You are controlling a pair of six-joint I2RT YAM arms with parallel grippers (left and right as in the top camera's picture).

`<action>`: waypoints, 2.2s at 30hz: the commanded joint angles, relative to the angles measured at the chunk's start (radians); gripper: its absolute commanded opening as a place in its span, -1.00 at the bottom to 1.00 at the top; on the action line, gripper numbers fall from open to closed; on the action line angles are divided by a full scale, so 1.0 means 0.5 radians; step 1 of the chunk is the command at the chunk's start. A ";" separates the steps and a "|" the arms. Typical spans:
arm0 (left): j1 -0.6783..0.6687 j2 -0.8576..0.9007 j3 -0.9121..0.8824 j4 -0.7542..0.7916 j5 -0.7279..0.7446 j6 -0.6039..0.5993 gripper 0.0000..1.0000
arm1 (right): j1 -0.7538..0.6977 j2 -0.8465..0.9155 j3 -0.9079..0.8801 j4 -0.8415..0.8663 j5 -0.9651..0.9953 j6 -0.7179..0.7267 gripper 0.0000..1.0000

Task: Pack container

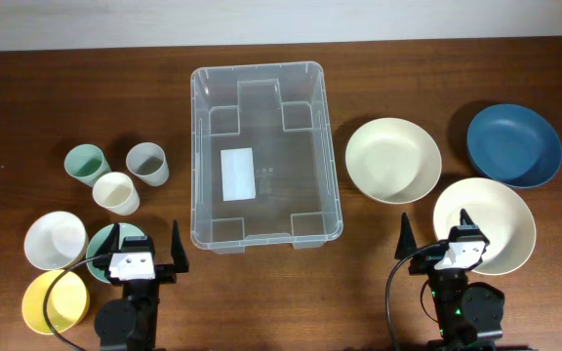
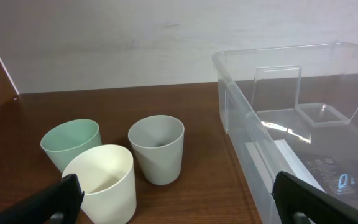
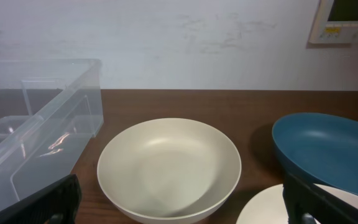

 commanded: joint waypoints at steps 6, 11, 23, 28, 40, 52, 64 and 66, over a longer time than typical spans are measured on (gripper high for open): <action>0.002 -0.031 -0.015 0.002 0.029 0.002 0.99 | -0.011 -0.013 -0.009 -0.017 -0.005 -0.012 0.98; 0.002 -0.031 -0.015 0.003 0.029 0.002 1.00 | -0.011 -0.013 -0.009 -0.017 -0.005 -0.012 0.98; 0.002 -0.031 -0.015 0.003 0.029 0.002 0.99 | -0.011 -0.013 -0.009 -0.017 -0.005 -0.012 0.98; 0.002 -0.031 -0.015 0.002 0.029 0.002 0.99 | -0.011 -0.013 -0.009 -0.017 -0.005 -0.012 0.99; 0.002 -0.031 -0.015 0.003 0.029 0.002 0.99 | -0.011 -0.013 -0.009 -0.017 -0.005 -0.012 0.98; 0.002 -0.031 -0.015 0.011 0.029 0.003 0.99 | -0.011 -0.013 -0.009 -0.017 -0.005 -0.012 0.98; 0.002 -0.031 -0.014 0.005 0.032 -0.025 0.99 | -0.011 -0.011 -0.008 -0.010 -0.035 0.198 0.98; 0.002 -0.031 -0.012 0.005 0.033 -0.117 0.99 | -0.011 -0.009 0.004 -0.027 -0.042 0.198 0.98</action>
